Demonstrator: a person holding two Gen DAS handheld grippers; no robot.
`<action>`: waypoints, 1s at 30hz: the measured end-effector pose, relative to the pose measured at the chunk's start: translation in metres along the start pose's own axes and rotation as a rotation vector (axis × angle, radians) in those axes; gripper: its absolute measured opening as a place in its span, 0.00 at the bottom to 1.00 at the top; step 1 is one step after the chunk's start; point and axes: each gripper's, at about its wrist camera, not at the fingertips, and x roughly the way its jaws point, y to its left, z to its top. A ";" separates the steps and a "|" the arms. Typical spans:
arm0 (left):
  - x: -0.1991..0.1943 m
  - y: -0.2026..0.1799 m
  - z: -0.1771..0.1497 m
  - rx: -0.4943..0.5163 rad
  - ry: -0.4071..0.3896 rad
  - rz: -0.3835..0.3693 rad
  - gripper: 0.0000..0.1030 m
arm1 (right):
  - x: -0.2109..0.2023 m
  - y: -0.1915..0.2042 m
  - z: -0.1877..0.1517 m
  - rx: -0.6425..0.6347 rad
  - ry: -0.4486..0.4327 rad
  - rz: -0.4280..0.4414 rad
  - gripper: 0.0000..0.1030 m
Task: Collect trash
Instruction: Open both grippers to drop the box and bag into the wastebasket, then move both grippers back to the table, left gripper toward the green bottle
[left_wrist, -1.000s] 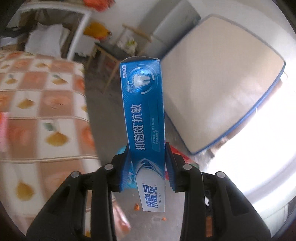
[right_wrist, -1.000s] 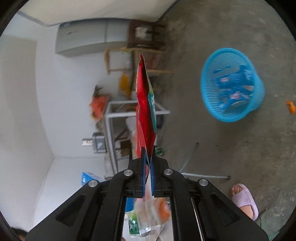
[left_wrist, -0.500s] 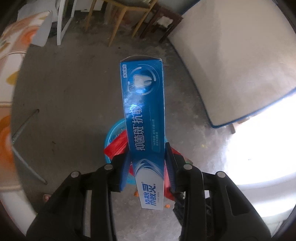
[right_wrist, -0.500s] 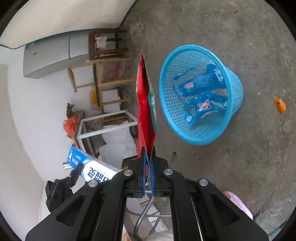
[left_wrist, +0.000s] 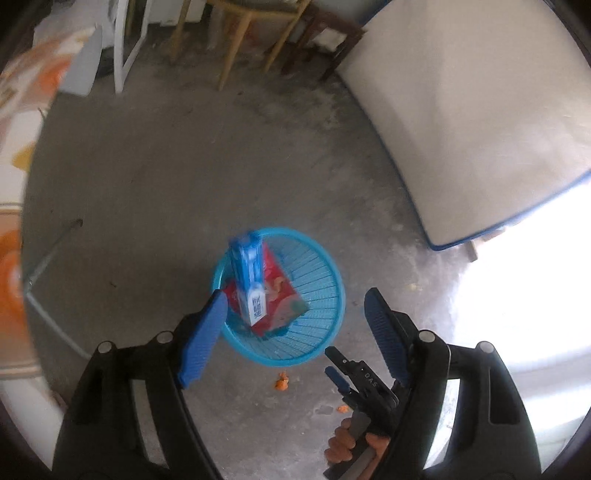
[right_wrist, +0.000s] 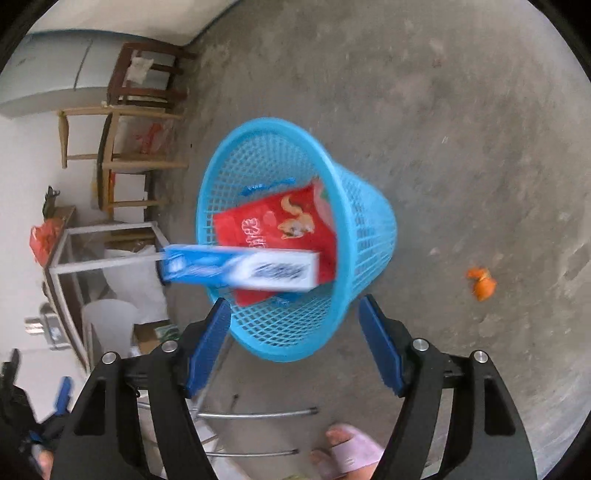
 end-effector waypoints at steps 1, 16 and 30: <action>-0.008 0.001 -0.001 0.004 -0.008 -0.012 0.70 | -0.005 0.000 -0.001 -0.011 -0.011 -0.007 0.68; -0.217 0.032 -0.084 0.252 -0.279 -0.064 0.77 | -0.105 0.030 -0.075 -0.235 -0.072 0.076 0.68; -0.382 0.184 -0.213 0.140 -0.471 0.110 0.80 | -0.140 0.172 -0.187 -0.655 0.054 0.216 0.69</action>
